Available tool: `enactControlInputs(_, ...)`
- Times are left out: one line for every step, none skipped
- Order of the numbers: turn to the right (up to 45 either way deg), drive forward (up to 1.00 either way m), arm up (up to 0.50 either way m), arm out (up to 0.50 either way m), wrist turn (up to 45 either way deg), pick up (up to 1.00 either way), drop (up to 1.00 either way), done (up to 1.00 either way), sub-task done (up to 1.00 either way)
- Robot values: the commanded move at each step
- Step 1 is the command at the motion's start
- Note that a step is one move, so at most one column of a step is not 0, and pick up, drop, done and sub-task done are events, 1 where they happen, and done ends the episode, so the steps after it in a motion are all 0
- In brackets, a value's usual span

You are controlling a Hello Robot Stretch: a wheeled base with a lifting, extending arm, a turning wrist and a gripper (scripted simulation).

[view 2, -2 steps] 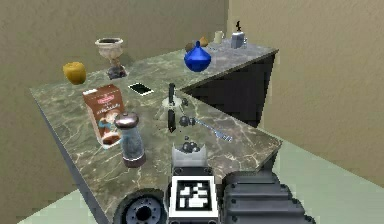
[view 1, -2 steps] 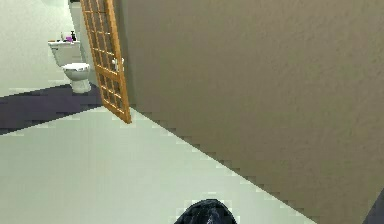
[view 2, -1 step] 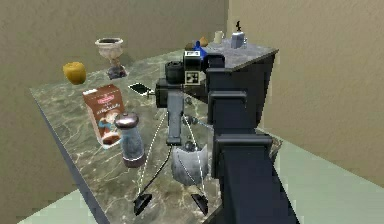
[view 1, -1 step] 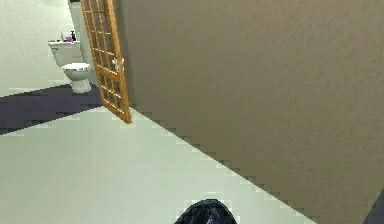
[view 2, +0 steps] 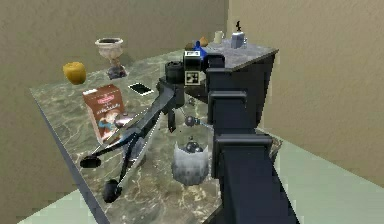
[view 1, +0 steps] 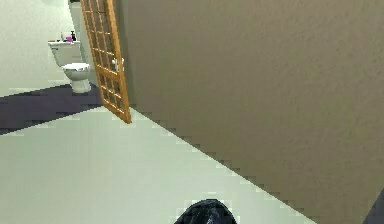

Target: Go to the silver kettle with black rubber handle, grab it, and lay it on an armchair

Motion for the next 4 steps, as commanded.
enactControlInputs(0.0,0.0,0.0,0.0,45.0,0.0,0.0,0.0,0.0)
enactControlInputs(0.0,0.0,0.0,0.0,45.0,0.0,0.0,0.0,0.0)
enactControlInputs(0.0,0.0,0.0,0.0,30.0,0.0,0.0,0.0,0.0)
enactControlInputs(0.0,0.0,-0.14,0.0,0.0,0.0,0.0,0.0,0.0)
